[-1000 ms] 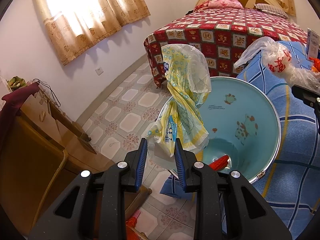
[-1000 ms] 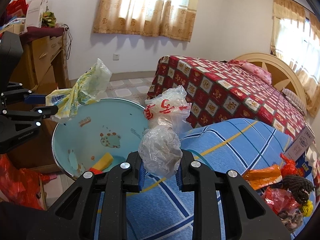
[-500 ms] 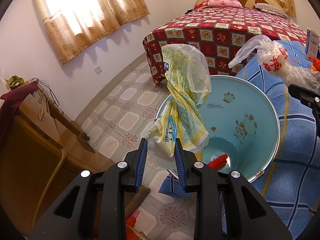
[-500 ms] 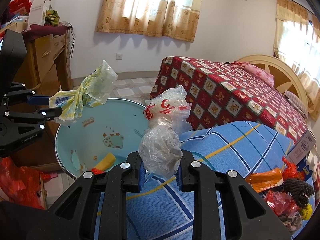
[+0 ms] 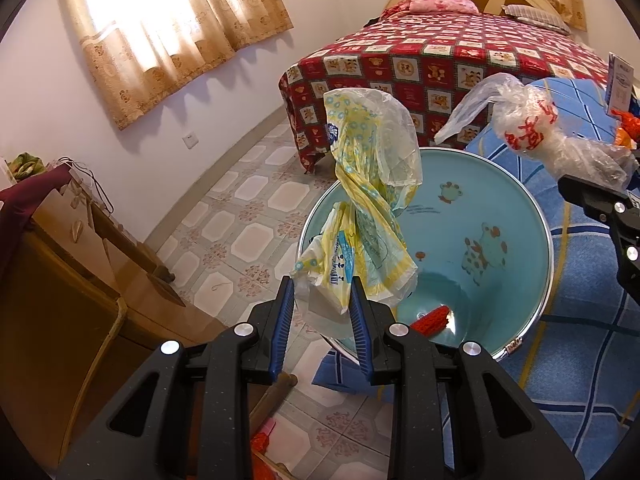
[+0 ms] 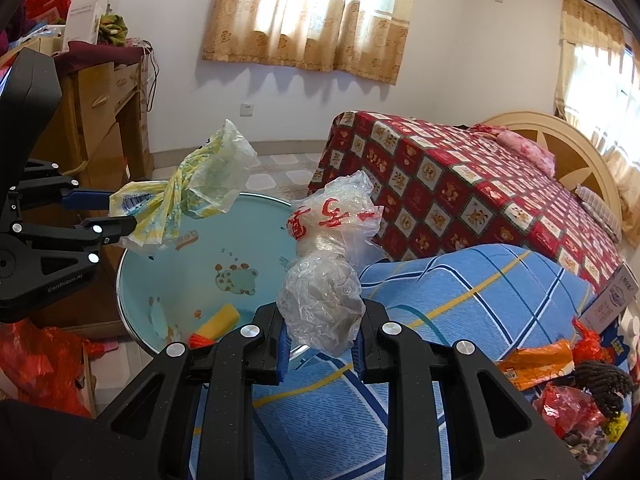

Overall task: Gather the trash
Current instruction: 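Carry both plastic bags over the blue bin and open both tools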

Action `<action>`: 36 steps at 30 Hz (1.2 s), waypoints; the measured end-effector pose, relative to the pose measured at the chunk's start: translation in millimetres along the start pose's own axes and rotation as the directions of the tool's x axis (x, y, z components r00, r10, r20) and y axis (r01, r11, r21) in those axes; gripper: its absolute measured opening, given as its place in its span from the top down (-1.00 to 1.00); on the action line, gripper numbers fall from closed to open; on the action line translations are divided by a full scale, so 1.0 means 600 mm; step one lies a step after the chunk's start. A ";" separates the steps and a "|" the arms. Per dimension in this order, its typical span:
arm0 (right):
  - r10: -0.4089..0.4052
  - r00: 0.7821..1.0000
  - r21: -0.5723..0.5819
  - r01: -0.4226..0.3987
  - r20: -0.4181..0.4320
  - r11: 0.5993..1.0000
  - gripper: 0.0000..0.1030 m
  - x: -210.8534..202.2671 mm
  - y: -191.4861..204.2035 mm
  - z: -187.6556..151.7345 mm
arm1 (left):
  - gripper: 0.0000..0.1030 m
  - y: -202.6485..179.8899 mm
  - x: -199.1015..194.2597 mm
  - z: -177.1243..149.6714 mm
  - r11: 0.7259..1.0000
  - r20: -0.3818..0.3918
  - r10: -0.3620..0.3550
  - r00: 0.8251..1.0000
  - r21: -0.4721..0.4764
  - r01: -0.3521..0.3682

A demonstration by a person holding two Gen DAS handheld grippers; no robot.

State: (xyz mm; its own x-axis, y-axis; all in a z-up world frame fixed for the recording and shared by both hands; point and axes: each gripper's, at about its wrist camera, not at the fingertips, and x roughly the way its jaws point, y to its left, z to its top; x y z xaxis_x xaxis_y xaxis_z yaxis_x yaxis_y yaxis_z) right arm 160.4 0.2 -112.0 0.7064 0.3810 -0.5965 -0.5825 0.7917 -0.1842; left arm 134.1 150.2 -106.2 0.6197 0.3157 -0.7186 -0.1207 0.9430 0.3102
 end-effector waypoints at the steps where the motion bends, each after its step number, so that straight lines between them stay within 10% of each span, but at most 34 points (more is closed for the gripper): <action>1: 0.004 1.000 -0.002 -0.004 -0.001 1.000 0.51 0.001 0.001 0.000 | 0.42 0.000 0.000 0.000 1.000 -0.001 -0.002 1.000 0.001 0.002; 16: 0.014 1.000 0.032 -0.015 0.008 0.999 -0.18 -0.004 -0.001 -0.012 | -0.39 -0.005 -0.003 -0.001 1.000 0.008 -0.014 1.000 0.001 0.014; 36: -0.095 0.995 0.154 0.092 0.013 0.984 -0.46 -0.083 -0.053 -0.062 | -0.67 -0.040 -0.008 -0.013 0.999 -0.007 -0.036 0.999 0.029 0.036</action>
State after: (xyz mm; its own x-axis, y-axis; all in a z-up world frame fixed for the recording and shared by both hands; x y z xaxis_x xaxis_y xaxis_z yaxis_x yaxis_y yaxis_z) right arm 128.9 -61.4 -105.6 0.7637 0.3103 -0.5661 -0.4465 0.8872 -0.1160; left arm 128.1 126.6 -114.9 0.6185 0.2820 -0.7334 -0.0757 0.9504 0.3016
